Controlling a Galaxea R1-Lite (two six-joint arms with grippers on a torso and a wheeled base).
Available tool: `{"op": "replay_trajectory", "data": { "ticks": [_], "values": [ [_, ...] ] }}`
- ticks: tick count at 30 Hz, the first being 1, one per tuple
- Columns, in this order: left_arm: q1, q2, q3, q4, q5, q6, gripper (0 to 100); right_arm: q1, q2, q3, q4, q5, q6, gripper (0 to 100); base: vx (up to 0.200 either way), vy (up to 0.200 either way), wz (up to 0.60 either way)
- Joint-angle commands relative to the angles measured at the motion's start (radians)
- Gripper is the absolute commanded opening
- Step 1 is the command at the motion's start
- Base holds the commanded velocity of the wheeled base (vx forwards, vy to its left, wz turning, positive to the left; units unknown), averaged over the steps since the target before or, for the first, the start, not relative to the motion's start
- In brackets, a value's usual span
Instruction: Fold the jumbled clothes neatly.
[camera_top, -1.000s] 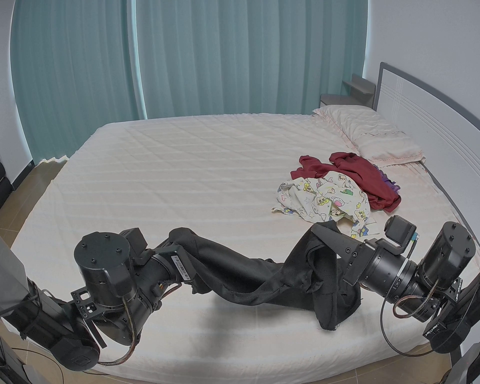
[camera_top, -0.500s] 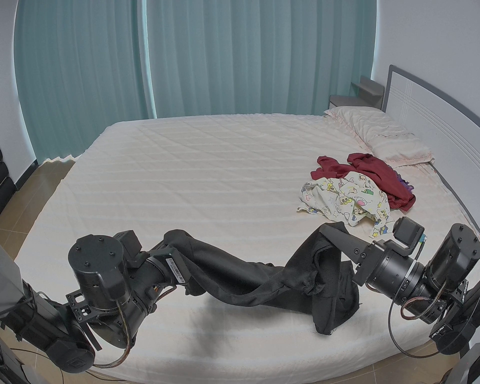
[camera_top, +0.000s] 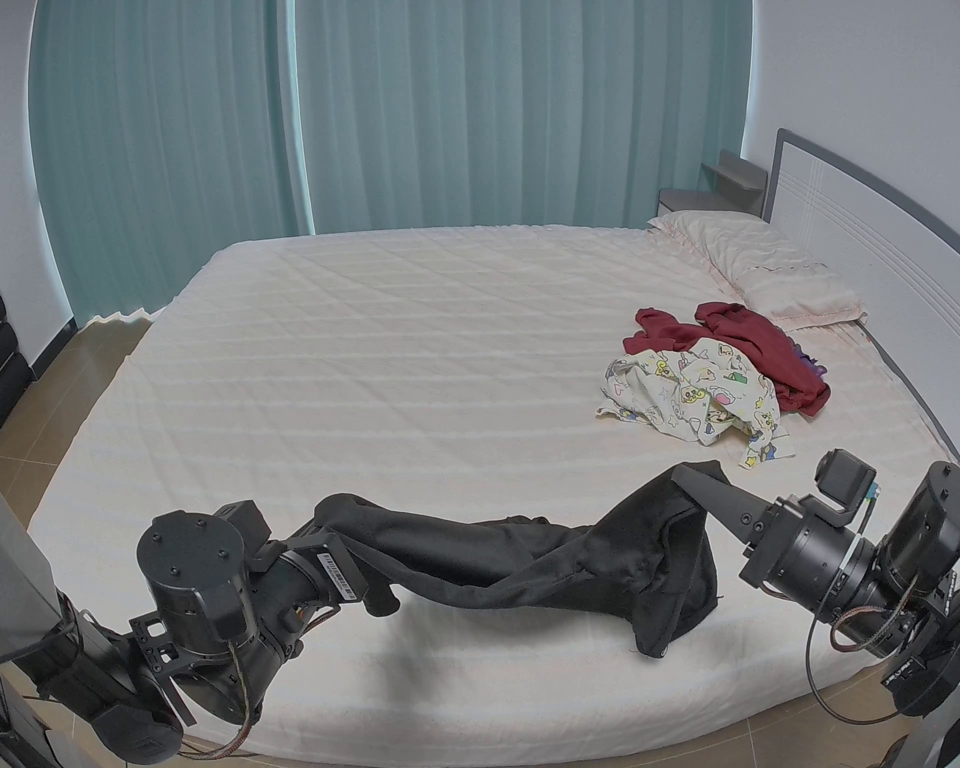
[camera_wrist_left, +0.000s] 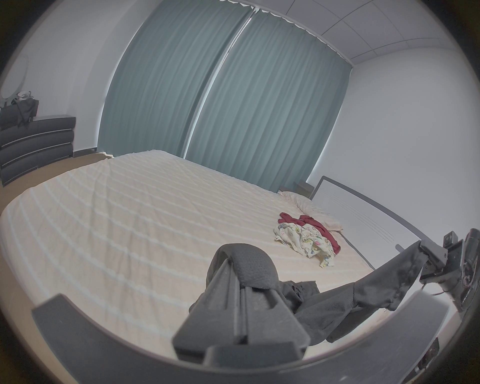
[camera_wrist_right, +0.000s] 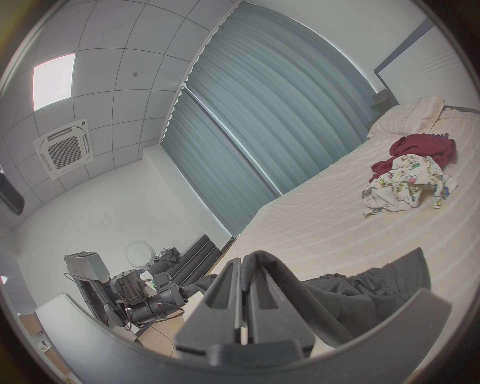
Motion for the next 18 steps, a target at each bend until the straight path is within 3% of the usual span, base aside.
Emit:
{"op": "replay_trajectory", "data": {
  "ticks": [1,9,14,18],
  "values": [
    [-0.016,-0.028,0.02,-0.005,0.001,0.0,0,0.003,-0.086,0.05,-0.01,0.002,0.001,0,-0.2,0.0,0.0],
    [-0.09,-0.152,0.065,-0.005,0.034,0.002,0,0.027,-0.314,0.079,-0.007,0.048,0.041,0,-0.2,0.0,0.0],
    [-0.091,-0.253,0.063,-0.005,0.038,0.008,0,0.027,-0.466,0.073,0.001,0.141,0.043,0,-0.2,0.0,0.0],
    [-0.08,-0.322,0.049,-0.005,0.034,0.014,0,0.021,-0.483,0.018,-0.002,0.152,0.044,0,-0.1,0.0,0.0]
  ]
}}
